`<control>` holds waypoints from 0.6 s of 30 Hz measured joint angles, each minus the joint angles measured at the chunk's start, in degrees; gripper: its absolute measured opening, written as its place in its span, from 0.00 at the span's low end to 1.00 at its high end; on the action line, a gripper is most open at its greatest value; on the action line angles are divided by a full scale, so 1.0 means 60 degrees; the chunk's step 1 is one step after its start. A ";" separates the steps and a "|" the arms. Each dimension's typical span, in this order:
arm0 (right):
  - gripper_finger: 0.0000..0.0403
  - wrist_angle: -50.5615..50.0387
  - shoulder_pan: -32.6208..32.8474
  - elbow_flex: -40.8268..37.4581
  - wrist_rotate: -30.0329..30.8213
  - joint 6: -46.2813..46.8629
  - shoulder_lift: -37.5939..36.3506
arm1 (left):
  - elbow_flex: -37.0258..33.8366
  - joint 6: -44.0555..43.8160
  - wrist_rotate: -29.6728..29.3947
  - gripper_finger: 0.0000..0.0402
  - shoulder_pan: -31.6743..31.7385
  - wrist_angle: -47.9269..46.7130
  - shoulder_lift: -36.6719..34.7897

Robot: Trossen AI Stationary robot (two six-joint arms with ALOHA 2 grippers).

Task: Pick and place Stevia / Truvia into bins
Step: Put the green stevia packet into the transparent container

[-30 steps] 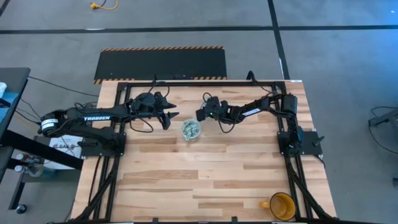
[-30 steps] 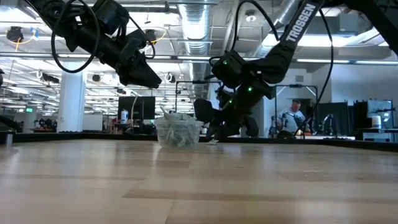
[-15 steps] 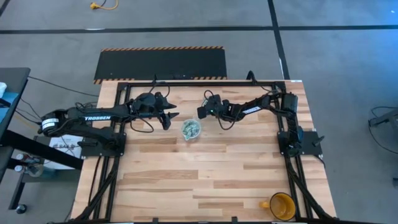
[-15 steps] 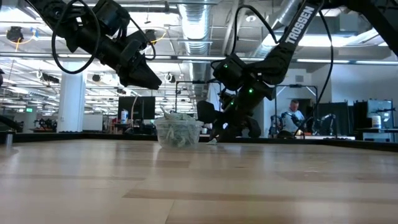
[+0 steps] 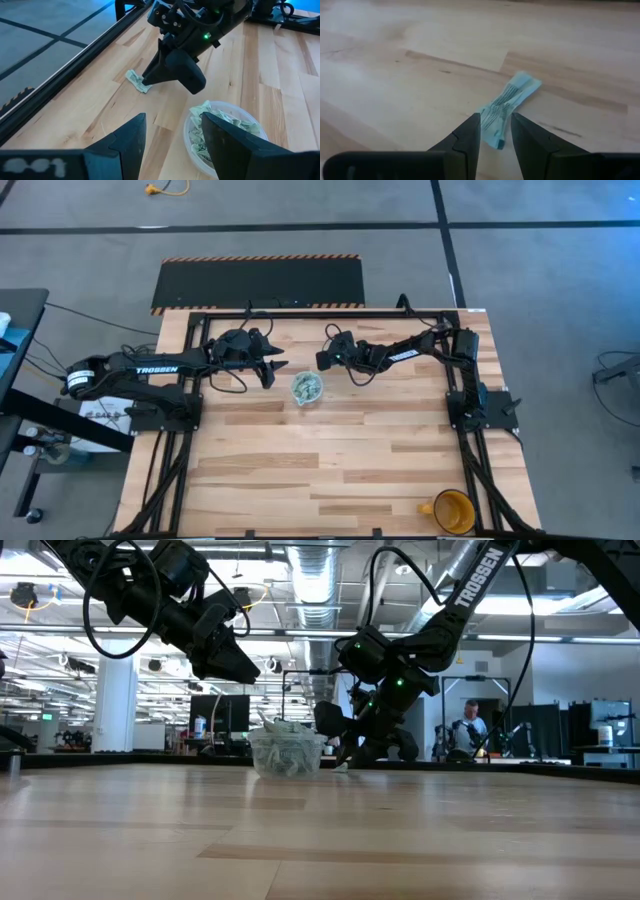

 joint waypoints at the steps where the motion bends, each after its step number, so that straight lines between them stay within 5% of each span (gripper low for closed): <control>1: 0.26 -0.0002 -0.0002 0.0000 0.0017 0.0001 0.0000 | 0.0000 0.0000 -0.0004 0.46 0.0000 0.0000 0.0000; 18: 0.26 -0.0515 0.0005 0.0228 -0.0329 0.0282 0.0004 | 0.0000 -0.0055 0.0000 0.46 -0.0001 0.0000 -0.0004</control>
